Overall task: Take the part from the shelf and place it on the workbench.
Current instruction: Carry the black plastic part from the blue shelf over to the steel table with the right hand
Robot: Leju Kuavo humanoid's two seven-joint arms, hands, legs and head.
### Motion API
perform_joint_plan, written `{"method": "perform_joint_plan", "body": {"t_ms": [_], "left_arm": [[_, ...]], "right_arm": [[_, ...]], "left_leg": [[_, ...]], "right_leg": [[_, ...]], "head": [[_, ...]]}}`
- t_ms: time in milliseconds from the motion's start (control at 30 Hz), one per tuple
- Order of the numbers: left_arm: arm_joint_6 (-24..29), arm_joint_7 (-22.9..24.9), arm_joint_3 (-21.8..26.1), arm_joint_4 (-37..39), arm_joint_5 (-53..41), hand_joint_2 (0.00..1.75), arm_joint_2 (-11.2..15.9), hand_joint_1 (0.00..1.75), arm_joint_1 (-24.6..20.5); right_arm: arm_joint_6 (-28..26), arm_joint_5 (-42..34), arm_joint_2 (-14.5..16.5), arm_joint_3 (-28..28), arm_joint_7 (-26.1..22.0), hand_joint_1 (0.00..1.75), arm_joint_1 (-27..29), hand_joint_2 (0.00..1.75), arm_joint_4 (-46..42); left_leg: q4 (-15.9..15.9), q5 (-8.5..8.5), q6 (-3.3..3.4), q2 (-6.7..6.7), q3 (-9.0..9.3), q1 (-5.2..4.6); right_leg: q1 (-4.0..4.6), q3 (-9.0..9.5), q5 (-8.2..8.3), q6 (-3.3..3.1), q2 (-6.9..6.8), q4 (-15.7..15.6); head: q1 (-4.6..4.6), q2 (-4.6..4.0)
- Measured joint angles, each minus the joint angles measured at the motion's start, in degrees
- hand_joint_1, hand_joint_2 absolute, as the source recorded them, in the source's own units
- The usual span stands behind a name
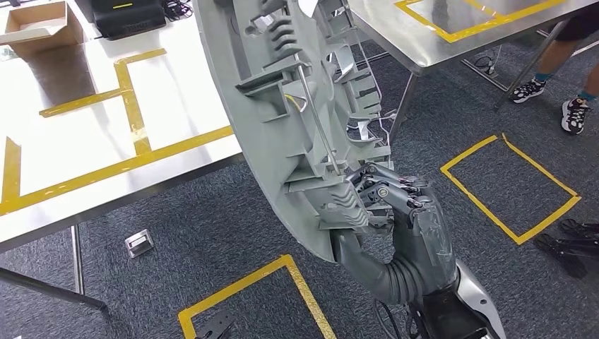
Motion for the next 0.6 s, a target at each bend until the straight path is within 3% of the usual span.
{"method": "perform_joint_plan", "body": {"t_ms": [67,133,200,233,267,300,367,433,500,567,600], "left_arm": [[0.08,-0.01,0.01,0.01,-0.01,1.75,0.04,0.0,-0.06],[0.1,-0.02,0.02,0.01,-0.01,1.75,0.05,0.0,-0.2],[0.05,-0.02,0.01,0.01,-0.03,1.75,0.04,0.0,-0.21],[0.04,-0.01,0.01,0.01,-0.05,1.75,0.04,0.0,-0.2],[0.05,-0.01,0.01,0.01,-0.09,1.75,0.03,0.0,-0.2],[0.05,-0.02,0.02,0.01,-0.11,1.75,0.02,0.0,-0.22],[0.06,-0.03,0.02,0.01,-0.15,1.75,-0.09,0.0,-0.24],[0.04,-0.03,0.01,0.01,-0.16,1.75,-0.2,0.0,-0.17],[0.02,-0.02,-0.01,0.01,-0.17,1.75,-0.2,0.0,-0.08],[0.02,-0.01,-0.01,0.01,-0.18,1.75,-0.19,0.0,-0.09],[0.02,-0.01,-0.01,0.01,-0.2,1.75,-0.2,0.0,-0.13]], "right_arm": [[0.03,0.0,-0.02,-0.02,-0.01,1.75,-0.02,1.75,-0.01],[0.03,0.0,-0.05,-0.01,-0.03,1.75,-0.01,1.75,0.0],[0.04,0.0,-0.08,0.01,-0.05,1.75,0.03,1.75,0.01],[0.05,0.0,-0.08,0.01,-0.05,1.75,0.04,1.75,0.01],[0.05,0.0,-0.08,0.01,-0.04,1.75,0.05,1.75,0.01],[0.05,0.0,-0.08,0.01,-0.05,1.75,0.05,1.75,0.01],[0.06,0.0,-0.08,0.0,-0.07,1.75,0.02,1.75,0.0],[0.08,0.0,-0.08,-0.01,-0.09,1.75,-0.01,1.75,0.01],[0.09,0.0,-0.08,-0.01,-0.09,1.75,-0.05,1.75,0.01],[0.1,0.0,-0.06,-0.02,-0.09,1.75,-0.09,1.75,-0.01],[0.11,0.01,-0.05,-0.01,-0.09,1.75,-0.09,1.75,0.0]], "left_leg": [[-0.19,0.21,0.7,-0.59,0.02,0.2],[-0.19,0.26,1.08,-1.22,-0.02,0.14],[-0.18,0.26,1.2,-1.95,-0.03,-0.04],[-0.17,0.25,1.21,-2.37,-0.02,-0.14],[-0.17,0.25,1.21,-2.82,0.01,-0.21],[-0.17,0.26,1.2,-3.26,0.03,-0.24],[-0.15,0.35,0.97,-4.01,-0.14,-0.27],[-0.21,0.52,0.41,-4.57,-0.42,-0.06],[-0.25,0.46,-0.24,-4.79,-0.59,0.13],[1.73,-1.15,-0.78,-3.63,-1.4,0.07],[4.43,-2.77,-1.0,-2.8,-2.49,0.1]], "right_leg": [[-0.25,-1.31,-2.06,0.48,1.27,3.05],[-0.37,-4.66,-5.24,0.68,2.47,9.97],[-0.36,-7.55,-6.33,0.58,2.75,15.08],[-0.33,-7.74,-5.38,0.38,2.81,14.9],[-0.28,-6.86,-3.52,0.05,3.01,12.53],[-0.18,-5.24,-1.31,-0.38,3.51,8.72],[0.04,-2.17,1.28,-1.1,4.87,2.01],[0.3,-1.21,1.43,-1.35,5.38,-0.1],[0.3,-1.0,1.7,-1.55,4.76,-0.75],[0.05,-0.44,2.03,-1.92,3.95,-1.63],[-0.04,-0.18,2.1,-2.08,3.52,-1.87]], "head": [[0.2,-0.01],[0.48,-0.01],[0.6,-0.01],[0.62,-0.01],[0.64,-0.01],[0.66,-0.01],[0.67,-0.01],[0.72,-0.01],[0.78,-0.01],[0.6,-0.01],[0.46,-0.01]]}}
